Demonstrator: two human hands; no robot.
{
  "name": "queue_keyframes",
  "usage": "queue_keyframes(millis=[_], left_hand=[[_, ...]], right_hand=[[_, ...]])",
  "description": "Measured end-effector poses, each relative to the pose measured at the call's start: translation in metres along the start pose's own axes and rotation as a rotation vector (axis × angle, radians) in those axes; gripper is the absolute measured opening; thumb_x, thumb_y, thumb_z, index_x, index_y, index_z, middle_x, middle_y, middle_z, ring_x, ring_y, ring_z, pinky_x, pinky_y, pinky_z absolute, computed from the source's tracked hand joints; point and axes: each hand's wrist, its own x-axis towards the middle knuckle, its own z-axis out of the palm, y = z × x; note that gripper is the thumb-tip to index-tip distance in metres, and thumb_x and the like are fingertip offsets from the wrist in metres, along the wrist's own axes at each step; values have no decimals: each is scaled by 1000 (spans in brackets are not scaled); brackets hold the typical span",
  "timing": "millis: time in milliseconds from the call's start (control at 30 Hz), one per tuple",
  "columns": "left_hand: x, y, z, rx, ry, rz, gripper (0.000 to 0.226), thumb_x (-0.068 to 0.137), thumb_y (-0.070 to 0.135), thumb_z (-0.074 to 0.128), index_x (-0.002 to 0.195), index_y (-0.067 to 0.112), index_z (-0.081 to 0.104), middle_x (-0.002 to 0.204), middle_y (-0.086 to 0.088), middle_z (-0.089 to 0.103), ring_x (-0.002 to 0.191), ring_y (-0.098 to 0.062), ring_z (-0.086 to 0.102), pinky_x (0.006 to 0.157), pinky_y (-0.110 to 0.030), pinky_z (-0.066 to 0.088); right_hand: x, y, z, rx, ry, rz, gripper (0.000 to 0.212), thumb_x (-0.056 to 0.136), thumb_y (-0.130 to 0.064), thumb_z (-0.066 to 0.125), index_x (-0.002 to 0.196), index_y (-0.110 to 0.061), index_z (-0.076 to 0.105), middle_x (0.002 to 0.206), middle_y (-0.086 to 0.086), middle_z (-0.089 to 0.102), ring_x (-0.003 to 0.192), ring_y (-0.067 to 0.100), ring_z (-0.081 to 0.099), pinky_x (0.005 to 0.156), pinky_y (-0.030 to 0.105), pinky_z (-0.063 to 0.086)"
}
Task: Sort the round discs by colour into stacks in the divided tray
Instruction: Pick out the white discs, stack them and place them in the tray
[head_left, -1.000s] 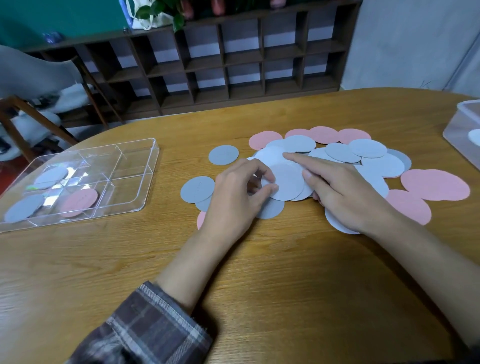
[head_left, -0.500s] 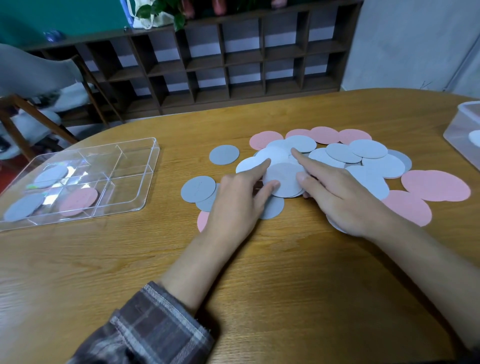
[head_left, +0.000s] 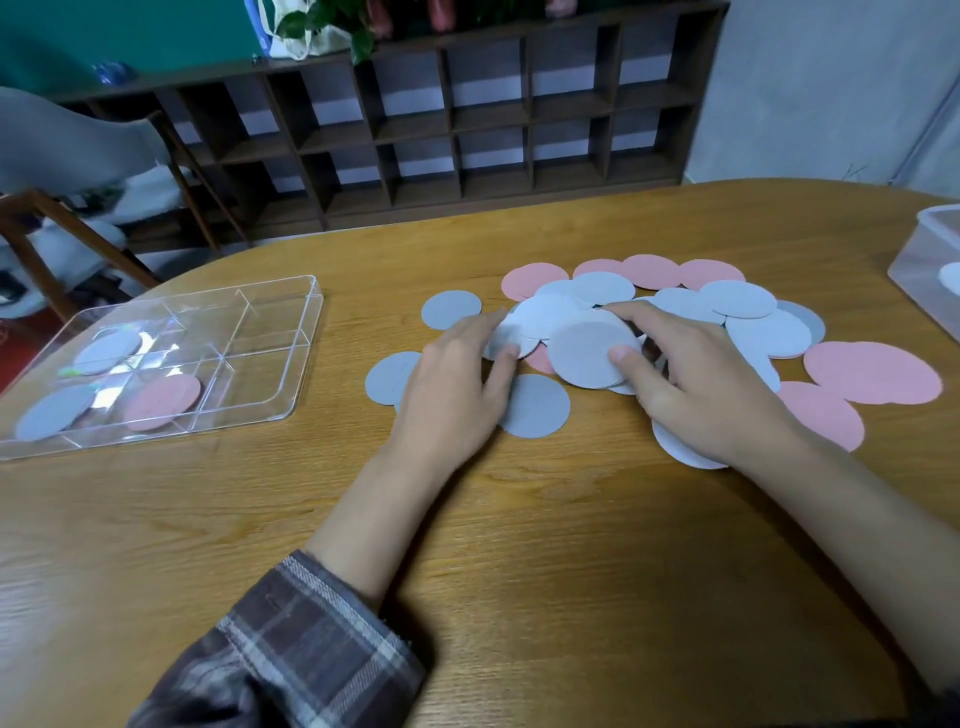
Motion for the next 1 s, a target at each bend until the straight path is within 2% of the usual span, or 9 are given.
queue_keyframes(millis=[67,133,267,367,500,633,867,1000], left_hand=[[1,-7,2,48,-78,-19,44,103,31,56,146,21,53,140,-1,63,127,-24,56,98,-33,44],[0,-8,4,67,-122,-37,43,101,34,58,142,23,53,134,0,65,121,-25,57,92,-35,47],[2,-6,1,103,-61,-79,41,96,46,65,134,31,62,117,9,71,108,-21,62,83,-40,53],[2,-4,-1,131,-33,-62,41,94,49,68,129,29,67,120,9,72,109,-18,63,83,-39,53],[1,-4,-1,159,-12,8,27,99,46,63,112,25,74,106,8,72,94,-21,64,74,-41,53],[0,-1,-4,138,27,120,21,103,35,58,102,23,75,92,6,70,84,-23,62,68,-44,53],[-3,10,-8,114,138,233,26,105,29,49,98,14,70,88,1,66,83,-25,58,68,-47,50],[-4,14,-7,24,202,224,19,106,21,56,96,11,69,86,5,64,76,-13,51,68,-32,45]], right_hand=[[0,0,-4,23,39,5,27,103,-17,54,129,-22,61,85,-11,64,80,11,62,72,35,48],[0,0,-6,40,60,13,26,103,-16,54,127,-22,62,81,-8,65,75,19,65,75,40,52],[0,1,-5,61,76,31,27,103,-16,53,127,-23,62,81,-8,66,74,20,66,76,44,53],[0,2,-4,57,70,28,28,103,-16,53,129,-23,61,78,-9,65,75,20,66,77,44,53],[1,3,-4,53,73,37,30,103,-16,52,131,-25,61,80,-7,67,73,12,64,71,36,48],[1,4,-5,44,87,51,40,104,-17,51,142,-31,54,91,0,68,82,1,59,66,11,39],[2,10,-6,17,113,50,46,105,-18,51,147,-34,50,111,-4,67,90,-1,56,72,15,41],[3,10,-6,33,116,48,46,103,-15,52,144,-35,54,102,-5,68,83,1,56,68,14,39]])
